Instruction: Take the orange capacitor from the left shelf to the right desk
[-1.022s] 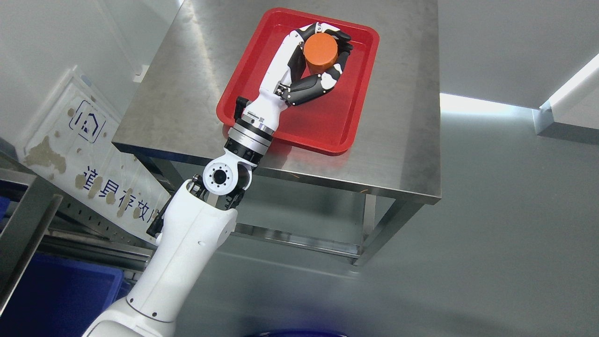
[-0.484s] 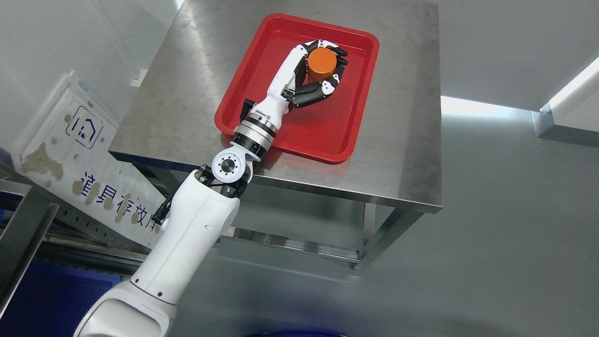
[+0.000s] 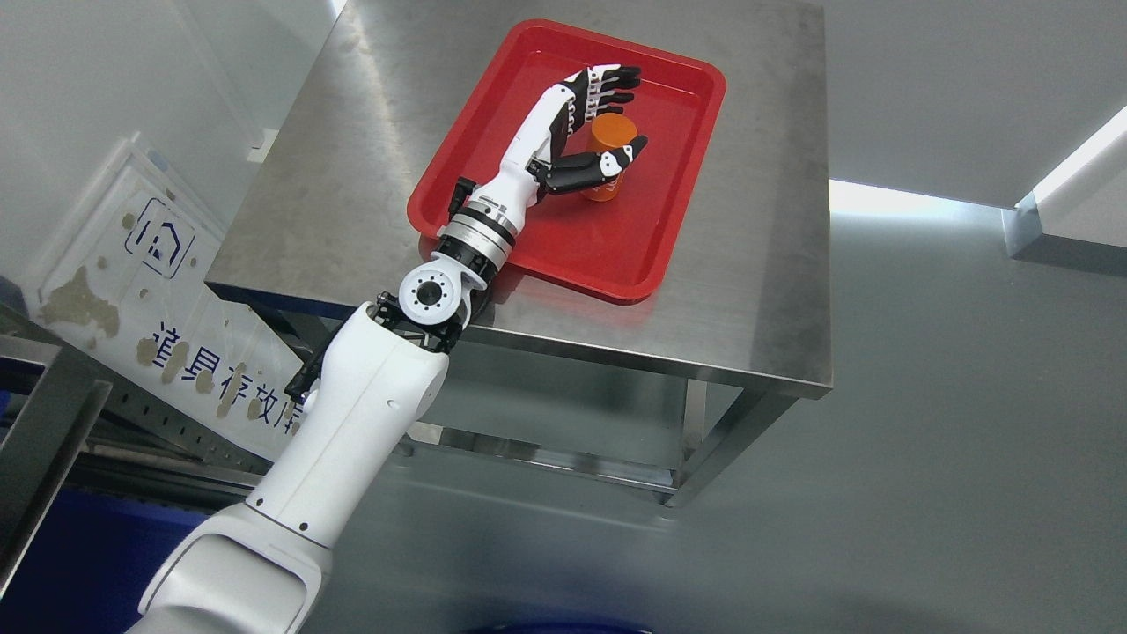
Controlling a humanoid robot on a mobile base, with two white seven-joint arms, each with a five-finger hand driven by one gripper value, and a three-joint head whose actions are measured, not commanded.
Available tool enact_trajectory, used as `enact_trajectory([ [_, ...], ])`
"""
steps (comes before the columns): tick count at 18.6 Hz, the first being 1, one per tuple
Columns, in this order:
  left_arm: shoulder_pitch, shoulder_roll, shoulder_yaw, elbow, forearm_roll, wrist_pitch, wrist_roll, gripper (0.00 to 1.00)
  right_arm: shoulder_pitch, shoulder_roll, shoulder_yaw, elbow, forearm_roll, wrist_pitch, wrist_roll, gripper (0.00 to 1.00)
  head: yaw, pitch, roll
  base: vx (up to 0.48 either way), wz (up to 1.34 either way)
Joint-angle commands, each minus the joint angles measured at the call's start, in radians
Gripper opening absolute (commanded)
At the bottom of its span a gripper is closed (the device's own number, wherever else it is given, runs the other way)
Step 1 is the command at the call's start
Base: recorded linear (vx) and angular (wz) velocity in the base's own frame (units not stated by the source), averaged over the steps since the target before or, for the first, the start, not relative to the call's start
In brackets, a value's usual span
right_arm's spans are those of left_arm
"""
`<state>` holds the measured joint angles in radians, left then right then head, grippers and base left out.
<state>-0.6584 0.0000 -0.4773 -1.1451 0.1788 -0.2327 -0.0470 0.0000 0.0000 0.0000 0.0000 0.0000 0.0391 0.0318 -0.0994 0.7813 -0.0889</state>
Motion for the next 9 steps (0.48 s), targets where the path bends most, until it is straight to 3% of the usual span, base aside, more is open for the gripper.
enact_trajectory([
  [1,-0.090,0.017,0.143,0.033,0.001,0.001,-0.007,0.92,-0.002,-0.017,-0.011,-0.034,0.005,0.001,0.000,1.00,0.0000,0.000,0.000,0.000,0.00],
  [4,-0.128,0.017,0.247,-0.051,0.002,0.007,-0.008,0.96,-0.002,-0.017,-0.011,-0.034,0.005,0.001,0.000,1.00,0.0000,0.000,0.000,0.000,0.00],
  [9,-0.095,0.017,0.469,-0.183,0.004,0.131,-0.011,0.96,-0.002,-0.017,-0.011,-0.034,0.005,0.001,0.000,1.00,0.0000,0.000,0.000,0.000,0.00],
])
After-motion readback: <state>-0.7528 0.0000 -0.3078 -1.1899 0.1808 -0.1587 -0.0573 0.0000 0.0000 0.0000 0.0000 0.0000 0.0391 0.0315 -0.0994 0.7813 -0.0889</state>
